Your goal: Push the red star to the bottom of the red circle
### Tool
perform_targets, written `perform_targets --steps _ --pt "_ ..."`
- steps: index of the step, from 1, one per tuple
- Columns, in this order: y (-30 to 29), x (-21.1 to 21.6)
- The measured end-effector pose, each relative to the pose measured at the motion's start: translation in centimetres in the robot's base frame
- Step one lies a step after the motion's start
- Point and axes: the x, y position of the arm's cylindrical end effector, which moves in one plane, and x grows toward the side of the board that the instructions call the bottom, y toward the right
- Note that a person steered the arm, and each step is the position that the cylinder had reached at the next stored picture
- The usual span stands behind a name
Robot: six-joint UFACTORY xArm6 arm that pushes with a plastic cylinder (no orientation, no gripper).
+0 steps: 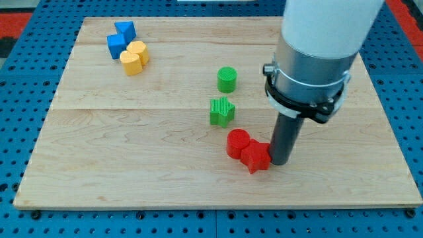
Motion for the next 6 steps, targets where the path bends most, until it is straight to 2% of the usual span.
perform_targets --steps 2,3,4,5,6 --pt "-1.2 0.8" --pt "-1.3 5.3" --pt "1.0 7.4" --pt "3.4 2.6" --pt "-0.2 0.3"
